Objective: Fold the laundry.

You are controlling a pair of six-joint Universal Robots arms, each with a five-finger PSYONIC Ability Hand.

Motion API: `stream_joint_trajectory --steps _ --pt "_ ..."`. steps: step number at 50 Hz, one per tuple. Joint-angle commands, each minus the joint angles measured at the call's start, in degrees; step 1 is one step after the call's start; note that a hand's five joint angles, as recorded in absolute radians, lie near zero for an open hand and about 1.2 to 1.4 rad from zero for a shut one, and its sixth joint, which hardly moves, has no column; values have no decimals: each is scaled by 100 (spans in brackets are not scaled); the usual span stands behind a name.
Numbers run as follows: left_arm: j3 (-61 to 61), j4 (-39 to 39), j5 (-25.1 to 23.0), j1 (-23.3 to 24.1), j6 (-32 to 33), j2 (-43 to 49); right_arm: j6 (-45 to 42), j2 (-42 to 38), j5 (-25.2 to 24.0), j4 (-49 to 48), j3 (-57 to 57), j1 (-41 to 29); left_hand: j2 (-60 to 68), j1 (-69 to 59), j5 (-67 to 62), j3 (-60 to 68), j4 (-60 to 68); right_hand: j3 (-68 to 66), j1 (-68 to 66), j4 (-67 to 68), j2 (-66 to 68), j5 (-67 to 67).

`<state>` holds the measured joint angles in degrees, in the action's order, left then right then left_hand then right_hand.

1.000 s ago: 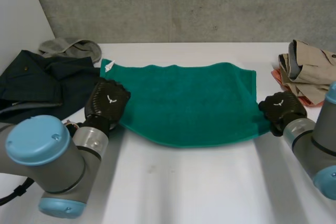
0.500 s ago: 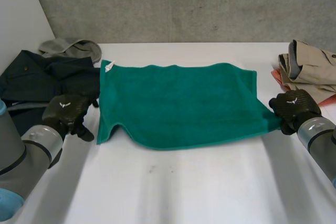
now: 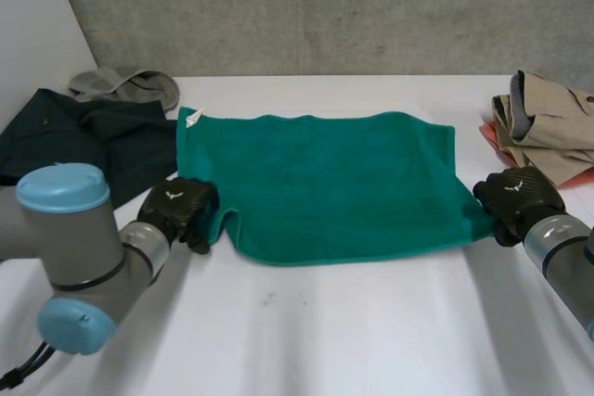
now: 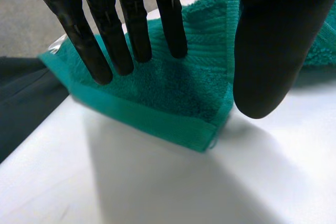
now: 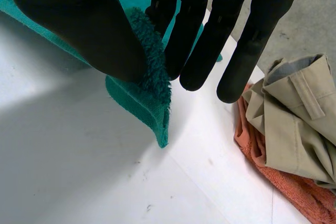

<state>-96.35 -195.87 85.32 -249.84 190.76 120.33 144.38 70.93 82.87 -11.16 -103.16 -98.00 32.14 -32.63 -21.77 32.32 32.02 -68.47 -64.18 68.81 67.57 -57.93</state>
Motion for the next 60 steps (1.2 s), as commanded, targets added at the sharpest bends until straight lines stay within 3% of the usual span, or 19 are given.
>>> stream_joint_trajectory --steps 1,5,15,16,20,26,32,37,45,51,55,60 --pt "775 -4 449 242 57 578 -6 0 -7 0 -37 0 447 -399 -484 429 460 -1153 -1582 1119 1243 -1207" --pt "1179 -4 845 339 75 877 -6 0 -7 0 -55 0 532 -484 -570 514 545 -1153 -1582 1119 1243 -1207" --pt "1796 14 899 550 101 1370 -6 0 -16 0 -107 0 985 -936 -1022 967 997 -1153 -1582 1119 1243 -1207" --pt "1813 14 899 576 101 1379 -6 -9 -16 0 -107 0 1253 -1205 -1290 1235 1265 -1153 -1582 1119 1243 -1207" --pt "1822 -4 943 603 198 1379 -6 0 -16 0 -107 0 4777 -4729 -4815 4760 4790 -1153 -1582 1119 1243 -1207" --pt "1691 14 1109 620 584 1090 -67 52 37 0 -64 9 4786 -4737 -4823 4768 4798 -1153 -1582 1119 1243 -1207" --pt "1023 225 1128 498 734 -298 -278 623 37 219 59 27 4786 -4737 -4823 4768 4798 -1153 -1582 1119 1243 -1207" --pt "373 242 848 244 839 -1274 -533 1133 -7 606 209 35 4786 -4737 -4823 4768 4798 -1153 -1582 1119 1243 -1207" --pt "222 453 547 14 1015 -1179 -516 1134 28 651 139 9 4786 -4737 -4823 4768 4798 -1153 -1582 1119 1243 -1207" --pt "117 988 565 5 1559 -1249 -647 1125 2 834 139 44 4786 -4737 -4823 4768 4798 -1153 -1582 1119 1243 -1207" --pt "-260 1726 556 58 2078 -1704 -1235 1318 -7 1563 200 105 4786 -4737 -4823 4768 4798 -1153 -1582 1119 1243 -1207" --pt "-953 2981 512 145 2973 -2661 -3033 1809 63 3125 -54 710 4786 -4737 -4823 4768 4798 -1153 -1582 1119 1243 -1207"
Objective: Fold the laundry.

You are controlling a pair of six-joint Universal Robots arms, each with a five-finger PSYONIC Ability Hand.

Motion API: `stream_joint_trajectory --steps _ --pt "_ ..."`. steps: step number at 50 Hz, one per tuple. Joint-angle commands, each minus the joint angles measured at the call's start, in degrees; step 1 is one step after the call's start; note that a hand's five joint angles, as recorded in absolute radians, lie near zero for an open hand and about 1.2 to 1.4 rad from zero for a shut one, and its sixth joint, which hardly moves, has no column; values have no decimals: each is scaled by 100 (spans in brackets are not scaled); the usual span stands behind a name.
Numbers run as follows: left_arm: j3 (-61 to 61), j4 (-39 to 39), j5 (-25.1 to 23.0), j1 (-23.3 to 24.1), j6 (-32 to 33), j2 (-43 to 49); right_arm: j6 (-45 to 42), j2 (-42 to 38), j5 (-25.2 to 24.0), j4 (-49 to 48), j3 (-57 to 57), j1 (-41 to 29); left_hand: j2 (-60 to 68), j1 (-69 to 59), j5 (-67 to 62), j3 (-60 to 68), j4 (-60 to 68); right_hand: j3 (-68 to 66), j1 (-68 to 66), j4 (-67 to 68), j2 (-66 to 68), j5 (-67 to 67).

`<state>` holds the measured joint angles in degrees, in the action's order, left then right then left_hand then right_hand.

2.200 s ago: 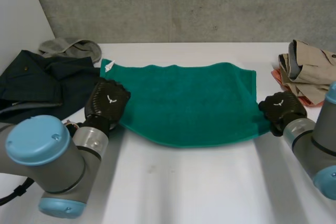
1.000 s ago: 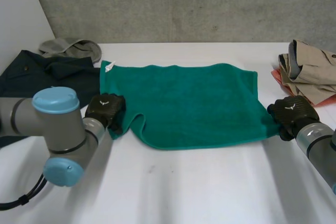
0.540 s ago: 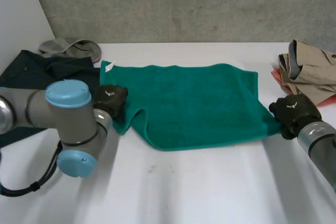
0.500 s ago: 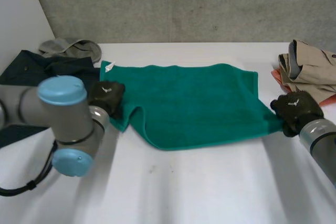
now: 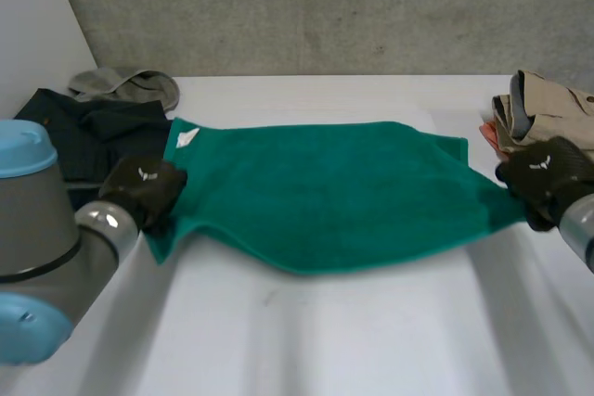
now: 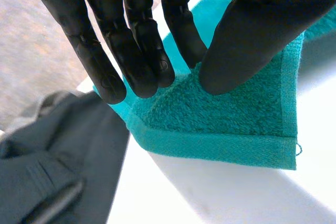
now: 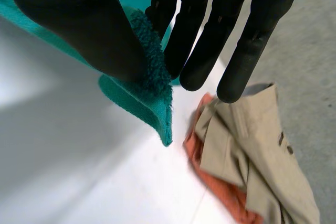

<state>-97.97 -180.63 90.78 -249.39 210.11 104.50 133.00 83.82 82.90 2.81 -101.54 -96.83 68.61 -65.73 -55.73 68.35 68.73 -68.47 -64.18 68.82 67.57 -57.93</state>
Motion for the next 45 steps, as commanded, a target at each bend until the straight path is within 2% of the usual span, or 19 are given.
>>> stream_joint_trajectory --steps 1,4,10,13,21,24,25,29,40,41,43,44,45 --pt "-880 1608 -34 119 1136 -1194 -2144 565 60 1897 -287 699 1139 -1427 -1427 1165 1127 -1153 -1582 1118 1243 -1207" --pt "-1135 2004 -52 198 1417 -1607 -2760 627 -54 2241 -410 1033 1139 -1427 -1427 1165 1127 -1153 -1582 1118 1243 -1207" --pt "-1128 1917 -131 268 1471 -1557 -2586 399 -204 2040 -472 1122 1139 -1427 -1427 1165 1127 -1153 -1582 1118 1243 -1207" --pt "-873 1575 -96 242 1506 -1030 -2297 -92 -169 1610 -288 1105 1139 -1427 -1427 1165 1127 -1153 -1582 1118 1243 -1207" --pt "312 22 53 189 1208 515 -970 -1120 -2 -15 493 297 1139 -1427 -1427 1165 1127 -1153 -1582 1118 1243 -1207" --pt "717 -279 342 198 1120 983 -934 -1551 121 -341 775 173 1139 -1427 -1427 1165 1127 -1153 -1582 1118 1243 -1207" --pt "953 -411 596 207 1093 1254 -908 -1814 217 -560 1002 86 1139 -1427 -1427 1165 1127 -1153 -1582 1118 1243 -1207" --pt "1464 -587 1089 277 1067 1791 -890 -2368 393 -1079 1547 -178 1139 -1427 -1427 1165 1127 -1153 -1582 1118 1243 -1207" --pt "2168 -1264 1223 409 1172 2724 -969 -3784 499 -1713 2955 -354 1139 -1427 -1427 1165 1127 -1153 -1582 1118 1243 -1207" --pt "2238 -1291 1205 487 1172 2811 -969 -3933 551 -1713 3112 -433 1139 -1427 -1427 1165 1127 540 110 -575 -450 485" --pt "2317 -1326 1205 558 1172 2865 -951 -4013 657 -1740 3228 -530 1139 -1427 -1427 1165 1127 4740 4310 -4775 -4650 4686" --pt "2353 -1361 1205 584 1172 2865 -934 -4031 788 -1757 3306 -600 -508 220 219 -481 -519 5847 5418 -5882 -5757 5793" --pt "2388 -1448 1231 611 1181 2856 -916 -4022 885 -1749 3359 -601 -4354 4066 4066 -4328 -4366 5847 5418 -5882 -5757 5793"
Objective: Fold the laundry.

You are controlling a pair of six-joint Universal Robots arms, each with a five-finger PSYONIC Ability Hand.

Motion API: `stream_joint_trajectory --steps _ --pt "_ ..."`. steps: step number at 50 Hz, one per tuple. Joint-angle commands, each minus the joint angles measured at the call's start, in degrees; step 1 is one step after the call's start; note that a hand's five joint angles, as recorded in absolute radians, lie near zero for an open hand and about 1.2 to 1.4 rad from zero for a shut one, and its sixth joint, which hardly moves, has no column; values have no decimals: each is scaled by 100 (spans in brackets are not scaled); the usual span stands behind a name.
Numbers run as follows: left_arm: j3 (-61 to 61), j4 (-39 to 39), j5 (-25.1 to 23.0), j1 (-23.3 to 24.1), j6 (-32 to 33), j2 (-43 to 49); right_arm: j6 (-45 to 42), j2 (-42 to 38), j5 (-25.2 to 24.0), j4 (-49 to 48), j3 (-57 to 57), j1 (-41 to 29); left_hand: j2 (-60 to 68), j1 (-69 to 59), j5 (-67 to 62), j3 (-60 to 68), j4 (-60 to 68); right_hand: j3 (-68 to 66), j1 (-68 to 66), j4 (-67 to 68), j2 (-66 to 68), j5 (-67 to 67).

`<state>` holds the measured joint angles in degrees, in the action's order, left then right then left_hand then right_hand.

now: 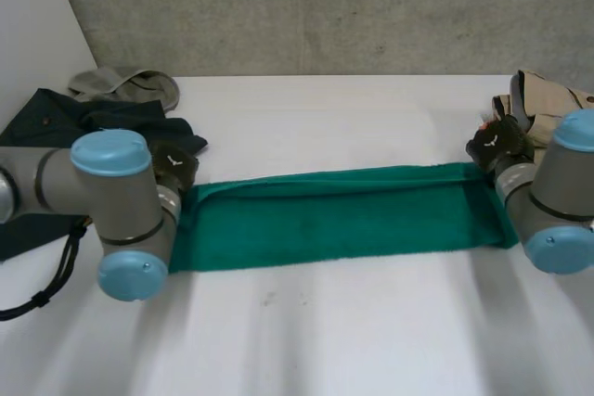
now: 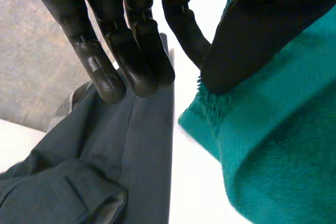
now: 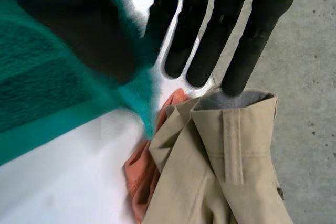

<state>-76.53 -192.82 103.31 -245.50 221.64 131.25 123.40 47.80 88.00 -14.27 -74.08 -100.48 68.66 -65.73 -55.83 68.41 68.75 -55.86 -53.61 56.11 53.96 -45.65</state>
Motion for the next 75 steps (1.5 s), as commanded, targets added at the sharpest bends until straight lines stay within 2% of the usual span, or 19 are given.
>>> stream_joint_trajectory --steps 1,3,8,11,15,20,25,33,37,44,49,55,59,66,70,75 --pt "261 -291 -12 240 28 156 70 -403 472 -41 641 -244 -5247 4954 4964 -5222 -5256 4586 4361 -4611 -4396 4565" --pt "279 -405 -3 248 19 103 167 -237 648 -84 641 -297 -5641 5348 5358 -5617 -5651 4586 4361 -4611 -4396 4565" --pt "121 -564 -12 249 -33 -617 597 335 605 -50 421 -288 -5710 5417 5427 -5685 -5719 4586 4361 -4611 -4396 4565" --pt "-221 -529 -30 240 -25 -1021 940 730 403 29 211 -244 -5727 5434 5444 -5702 -5736 4586 4361 -4611 -4396 4565" --pt "-800 -415 -126 257 -16 -1346 1064 1153 -280 747 8 -209 -5760 5467 5477 -5736 -5770 4586 4361 -4611 -4396 4565" --pt "-1250 -362 -451 222 -16 -1321 1090 1004 -775 1707 148 -42 -5760 5468 5477 -5736 -5770 4586 4361 -4611 -4396 4565" --pt "-1163 -414 -575 152 -7 -891 1064 433 -758 1779 403 2 -5760 5468 5477 -5736 -5770 4586 4361 -4611 -4396 4565" --pt "-250 -432 -566 -33 -16 154 1020 -393 -705 1112 1000 2 -5743 5451 5461 -5719 -5753 4586 4361 -4611 -4396 4565" --pt "409 -721 -540 -50 19 568 1037 -806 -722 559 1360 2 -5643 5350 5360 -5619 -5652 4586 4361 -4611 -4396 4565" --pt "999 -1468 -487 -314 37 823 1090 -1220 -749 -408 1818 -7 -5290 4997 5007 -5265 -5299 4586 4361 -4611 -4396 4565" --pt "1149 -1864 -487 -384 308 903 1134 -1325 -714 -1340 1845 -42 -5255 4963 4973 -5231 -5265 4586 4361 -4611 -4396 4565" --pt "930 -1856 -452 -367 617 762 1143 -1124 -740 -1341 1643 -69 -5289 4997 5007 -5265 -5299 4586 4361 -4611 -4396 4565" --pt "640 -1856 -390 -349 626 569 1116 -825 -740 -1149 1380 2 -5373 5081 5090 -5349 -5383 4586 4361 -4611 -4396 4565" --pt "-133 -1821 -381 -270 599 51 1134 87 -705 430 914 212 -5440 5148 5158 -5416 -5450 4586 4361 -4611 -4396 4565" --pt "-800 -1812 -390 -191 503 -554 1169 615 -740 1179 484 379 -5457 5165 5175 -5433 -5467 4586 4361 -4611 -4396 4565" --pt "-1390 -1803 -399 -86 327 -1126 1178 1134 -766 1690 -149 608 -5491 5199 5208 -5467 -5501 4586 4361 -4611 -4396 4565"
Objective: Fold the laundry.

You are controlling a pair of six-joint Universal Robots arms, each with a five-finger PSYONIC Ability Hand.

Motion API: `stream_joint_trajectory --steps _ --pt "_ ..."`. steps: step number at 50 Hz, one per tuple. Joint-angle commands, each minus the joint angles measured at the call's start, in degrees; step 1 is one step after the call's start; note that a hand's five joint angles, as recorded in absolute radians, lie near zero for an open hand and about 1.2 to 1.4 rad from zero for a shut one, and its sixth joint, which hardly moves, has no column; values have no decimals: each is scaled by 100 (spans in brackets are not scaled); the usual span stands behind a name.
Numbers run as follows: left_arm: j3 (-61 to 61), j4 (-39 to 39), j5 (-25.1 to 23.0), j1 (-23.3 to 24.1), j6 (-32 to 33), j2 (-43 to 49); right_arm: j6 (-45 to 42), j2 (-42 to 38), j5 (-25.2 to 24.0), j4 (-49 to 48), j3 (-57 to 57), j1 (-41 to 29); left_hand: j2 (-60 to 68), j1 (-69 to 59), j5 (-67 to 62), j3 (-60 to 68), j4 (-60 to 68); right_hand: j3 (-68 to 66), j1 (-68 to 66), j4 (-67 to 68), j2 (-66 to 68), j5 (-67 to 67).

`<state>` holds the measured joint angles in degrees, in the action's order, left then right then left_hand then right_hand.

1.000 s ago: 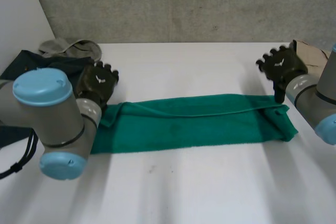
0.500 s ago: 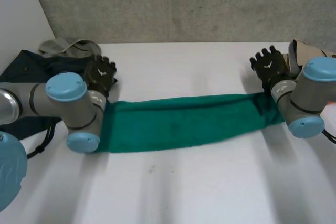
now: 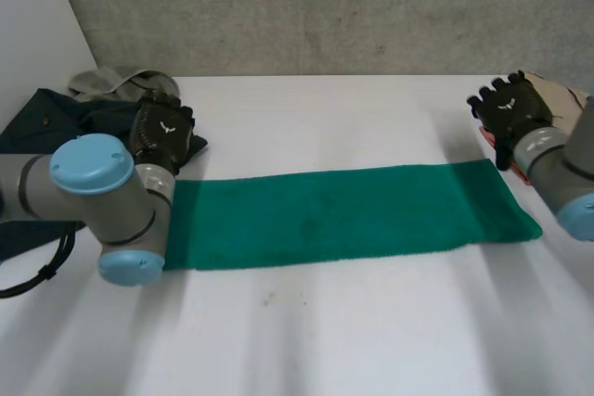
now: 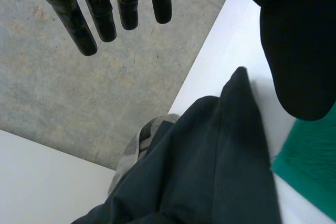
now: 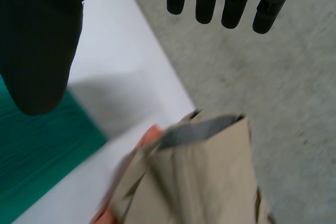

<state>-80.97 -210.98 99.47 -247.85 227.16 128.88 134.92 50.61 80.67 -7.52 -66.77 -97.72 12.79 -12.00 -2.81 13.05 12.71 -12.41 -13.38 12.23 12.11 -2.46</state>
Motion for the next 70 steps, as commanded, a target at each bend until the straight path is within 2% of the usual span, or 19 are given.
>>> stream_joint_trajectory --steps 1,7,11,14,19,26,28,30,37,40,44,49,52,56,57,63,67,68,70 --pt "-1043 13 -15 158 -268 -986 34 967 -51 1068 -1012 385 95 -175 -94 70 103 241 338 -223 -211 246" --pt "-1614 22 -41 237 -716 -1680 34 1723 -594 1121 -2179 798 62 -141 -60 36 70 241 338 -223 -211 246" --pt "-1808 31 -59 360 -1146 -1866 69 1741 -973 824 -2664 1009 78 -158 -77 53 86 -303 -207 322 334 -299" --pt "-1870 57 -68 387 -1332 -1884 95 1733 -1018 498 -2849 1097 78 -158 -77 53 87 -657 -561 675 688 -652" --pt "-1905 197 -76 439 -1438 -1857 96 1400 -1097 -117 -3000 1238 95 -175 -94 70 103 -1364 -1268 1382 1395 -1359" --pt "-1905 207 -76 457 -1455 -1822 60 837 -1115 -356 -2806 1238 95 -175 -94 70 103 -2170 -2074 2189 2201 -2165" --pt "-1905 206 -76 457 -1455 -1822 34 678 -1115 -338 -2736 1247 95 -175 -94 70 103 -3696 -3600 3714 3726 -3691" --pt "-1905 206 -76 457 -1455 -1822 34 669 -1054 -338 -2718 1247 95 -175 -94 70 103 -6742 -6645 6760 6772 -6737" --pt "-1940 224 -50 457 -1455 -1936 78 1098 -904 -549 -3069 1677 95 -175 -94 70 103 -6759 -6662 6777 6789 -6754" --pt "-1993 224 -59 440 -1455 -2103 43 1565 -851 -531 -3280 2028 78 -158 -77 53 87 -6759 -6662 6777 6789 -6754" --pt "-2020 233 -59 431 -1464 -2174 17 1706 -728 -514 -3316 2564 78 -158 -77 53 87 -6759 -6662 6777 6789 -6754" --pt "-2107 390 -59 413 -1473 -2261 -763 1759 -325 -514 -3193 3118 62 -141 -60 36 70 -6759 -6662 6777 6789 -6754" --pt "-2160 417 -68 413 -1473 -2305 -1099 1768 -166 -557 -3149 3163 45 -124 -43 19 53 -6759 -6662 6777 6789 -6754" --pt "-2178 435 -50 431 -1473 -2384 -987 2100 -174 -610 -3079 2550 28 -108 -27 2 36 -6759 -6662 6777 6789 -6754" --pt "-2187 435 -50 431 -1473 -2428 -672 2284 -218 -671 -3000 2061 28 -108 -26 2 36 -6759 -6662 6777 6789 -6754" --pt "-2213 435 -41 422 -1482 -2613 385 2743 -385 -1120 -2920 564 28 -108 -26 2 36 -6759 -6662 6777 6789 -6754" --pt "-2239 452 -33 422 -1482 -2736 438 2594 -543 -1445 -2868 -912 28 -108 -26 2 36 -6759 -6662 6777 6789 -6754" --pt "-2257 453 -33 431 -1482 -2754 386 2385 -578 -1567 -2824 -1498 28 -108 -26 2 36 -6759 -6662 6777 6789 -6754" --pt "-2310 444 -33 439 -1526 -2789 281 2112 -605 -1639 -2771 -2046 28 -108 -26 2 36 -6759 -6662 6777 6789 -6754"
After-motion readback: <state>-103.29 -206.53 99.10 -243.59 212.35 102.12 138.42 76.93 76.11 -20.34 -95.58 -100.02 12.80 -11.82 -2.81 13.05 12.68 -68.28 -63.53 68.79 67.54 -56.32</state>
